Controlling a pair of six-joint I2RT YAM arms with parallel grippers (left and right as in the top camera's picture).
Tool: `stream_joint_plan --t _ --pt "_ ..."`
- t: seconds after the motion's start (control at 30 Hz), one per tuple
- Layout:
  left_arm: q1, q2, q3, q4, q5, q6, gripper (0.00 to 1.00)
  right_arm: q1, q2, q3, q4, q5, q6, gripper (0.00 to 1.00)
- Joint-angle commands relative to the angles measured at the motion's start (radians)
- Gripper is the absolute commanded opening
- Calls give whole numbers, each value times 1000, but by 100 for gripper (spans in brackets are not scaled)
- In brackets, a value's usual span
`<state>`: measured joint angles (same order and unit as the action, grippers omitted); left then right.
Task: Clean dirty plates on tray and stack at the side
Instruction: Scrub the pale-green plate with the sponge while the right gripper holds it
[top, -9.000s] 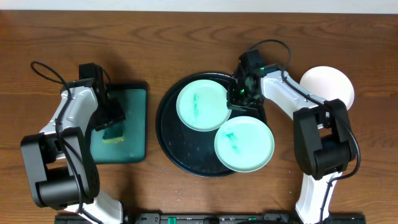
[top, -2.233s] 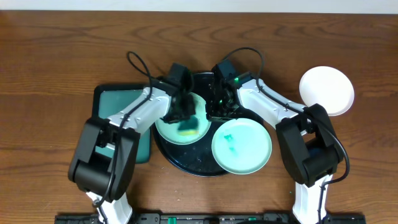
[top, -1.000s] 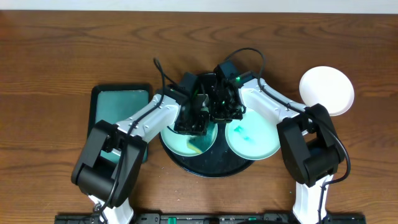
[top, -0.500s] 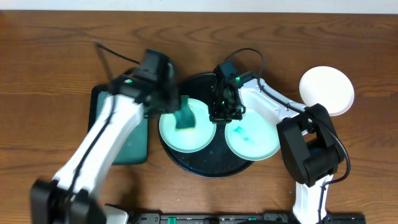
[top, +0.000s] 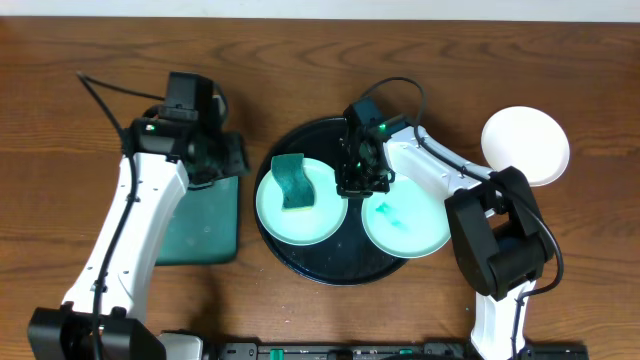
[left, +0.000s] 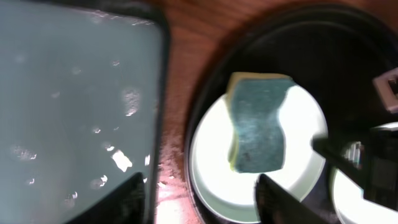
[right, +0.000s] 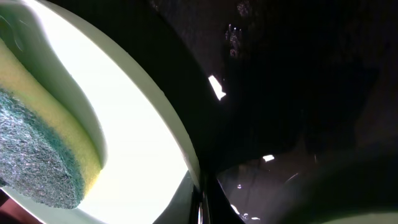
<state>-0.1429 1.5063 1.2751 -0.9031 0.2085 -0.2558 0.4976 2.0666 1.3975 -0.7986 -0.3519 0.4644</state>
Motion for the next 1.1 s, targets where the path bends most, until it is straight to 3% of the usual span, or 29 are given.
stream_joint_plan --t 0.0,0.57,0.93,1.07 --pt "-29 26 -16 16 35 38 60 3 2 -8 16 23 17 1" --pt "-218 285 -24 121 71 45 64 3 2 -8 -7 23 9 1" --pt "-225 341 -24 151 34 28 65 3 2 -8 -6 23 10 1" --pt "-227 409 -24 165 34 11 60 3 2 -8 -8 22 10 1"
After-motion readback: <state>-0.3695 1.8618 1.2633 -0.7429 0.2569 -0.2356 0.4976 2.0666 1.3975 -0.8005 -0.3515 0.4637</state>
